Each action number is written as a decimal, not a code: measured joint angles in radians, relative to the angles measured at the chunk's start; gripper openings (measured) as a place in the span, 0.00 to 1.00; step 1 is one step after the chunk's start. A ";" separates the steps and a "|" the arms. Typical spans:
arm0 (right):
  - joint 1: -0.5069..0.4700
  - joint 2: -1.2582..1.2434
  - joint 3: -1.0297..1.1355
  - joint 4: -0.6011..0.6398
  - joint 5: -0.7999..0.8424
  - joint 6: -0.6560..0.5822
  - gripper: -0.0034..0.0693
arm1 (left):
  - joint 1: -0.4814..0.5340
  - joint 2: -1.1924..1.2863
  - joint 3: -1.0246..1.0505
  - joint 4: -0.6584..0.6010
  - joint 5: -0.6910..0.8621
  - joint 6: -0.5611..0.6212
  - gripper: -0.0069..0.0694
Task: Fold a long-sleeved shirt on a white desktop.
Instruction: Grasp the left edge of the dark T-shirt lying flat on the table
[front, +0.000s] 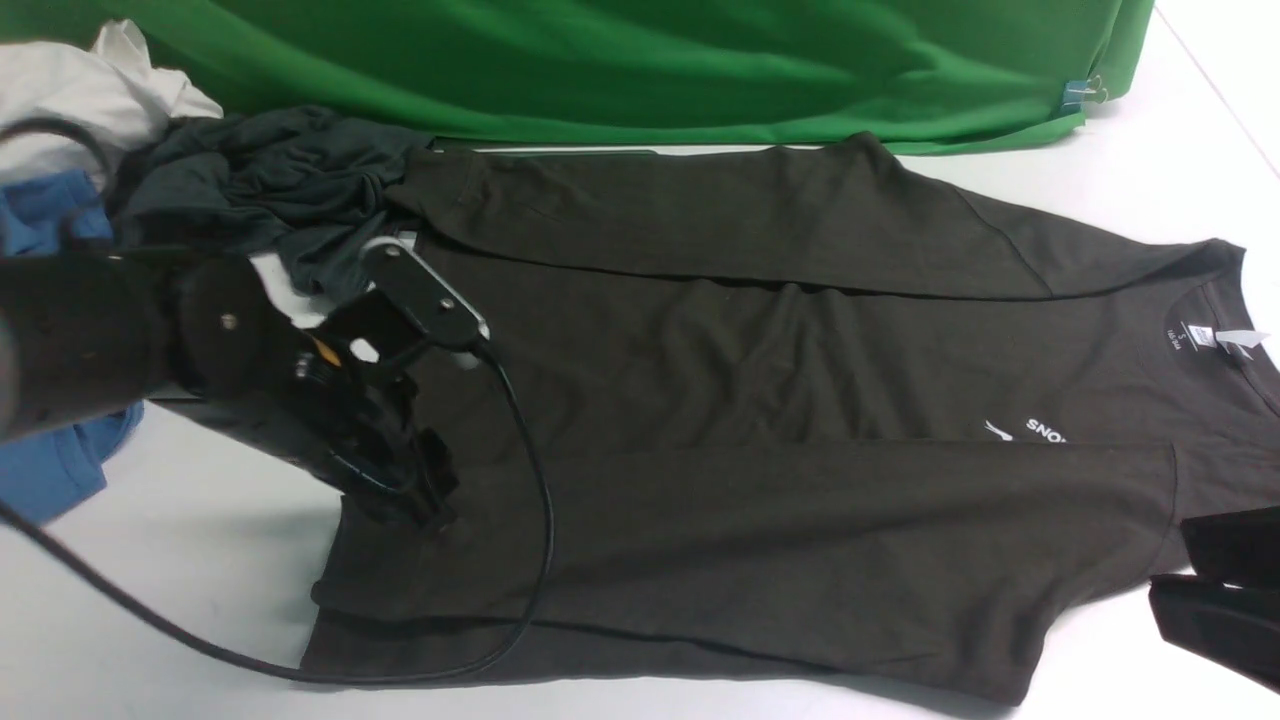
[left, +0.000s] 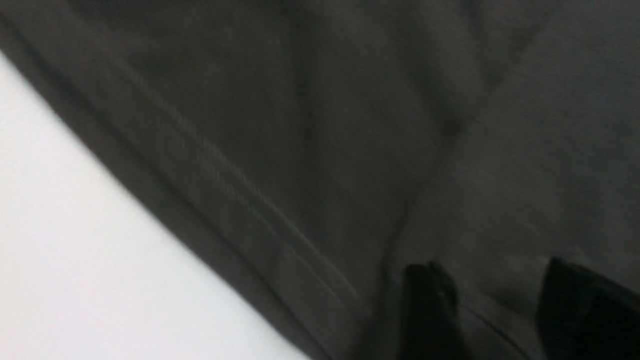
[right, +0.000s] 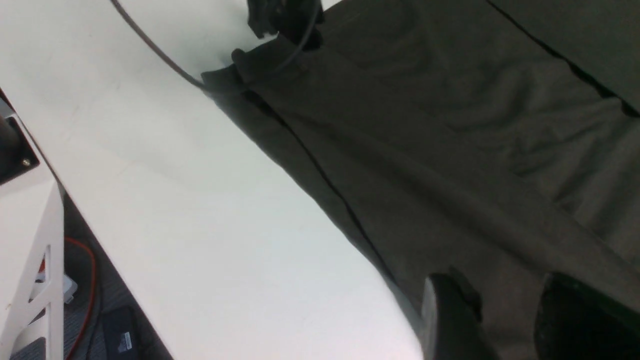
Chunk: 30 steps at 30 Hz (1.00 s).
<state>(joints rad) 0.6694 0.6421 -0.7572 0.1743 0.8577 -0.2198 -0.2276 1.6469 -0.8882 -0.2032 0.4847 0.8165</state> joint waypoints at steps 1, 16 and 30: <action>0.000 0.000 0.000 0.000 -0.001 0.000 0.37 | 0.000 0.021 -0.004 0.002 -0.005 0.028 0.58; 0.000 0.000 -0.001 0.000 -0.002 0.025 0.37 | 0.000 0.111 -0.024 0.009 -0.052 0.086 0.28; 0.000 0.000 -0.001 0.000 -0.003 0.026 0.37 | 0.000 0.090 -0.029 -0.003 -0.008 0.086 0.14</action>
<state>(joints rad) 0.6694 0.6421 -0.7584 0.1743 0.8547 -0.1939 -0.2276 1.7370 -0.9175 -0.2060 0.4767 0.9020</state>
